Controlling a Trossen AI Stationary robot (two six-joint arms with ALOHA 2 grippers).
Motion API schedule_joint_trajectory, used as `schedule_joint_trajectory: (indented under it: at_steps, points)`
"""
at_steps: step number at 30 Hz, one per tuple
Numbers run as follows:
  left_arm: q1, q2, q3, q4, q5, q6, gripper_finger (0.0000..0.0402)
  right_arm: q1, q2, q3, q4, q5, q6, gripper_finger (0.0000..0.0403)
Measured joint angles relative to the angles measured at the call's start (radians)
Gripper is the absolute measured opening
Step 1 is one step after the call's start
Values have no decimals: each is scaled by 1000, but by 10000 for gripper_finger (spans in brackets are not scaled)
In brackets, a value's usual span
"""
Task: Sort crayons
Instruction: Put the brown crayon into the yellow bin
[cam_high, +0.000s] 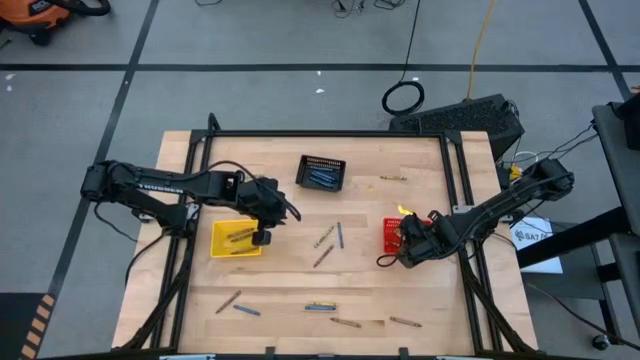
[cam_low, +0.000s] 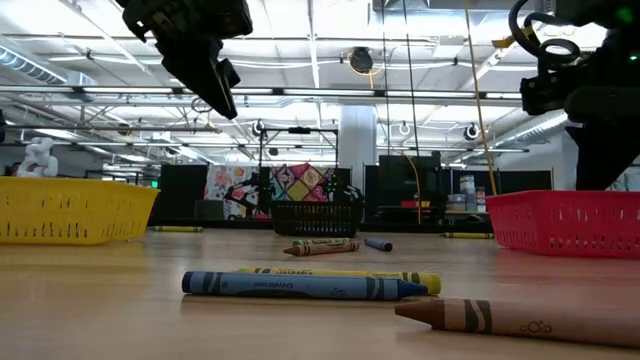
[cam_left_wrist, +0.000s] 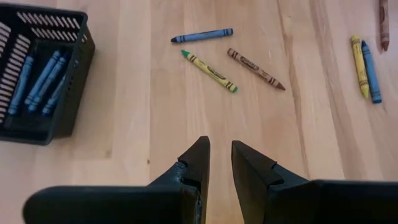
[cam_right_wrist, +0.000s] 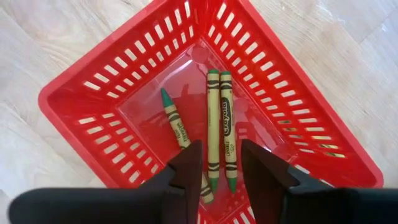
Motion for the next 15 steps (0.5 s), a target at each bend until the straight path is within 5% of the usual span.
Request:
schedule_joint_trajectory:
  at_steps: [15]
  points:
    - [-87, 123, -1, 193, -4, -197, 68, -1, 0, 0, 61, 0, 12, 109]
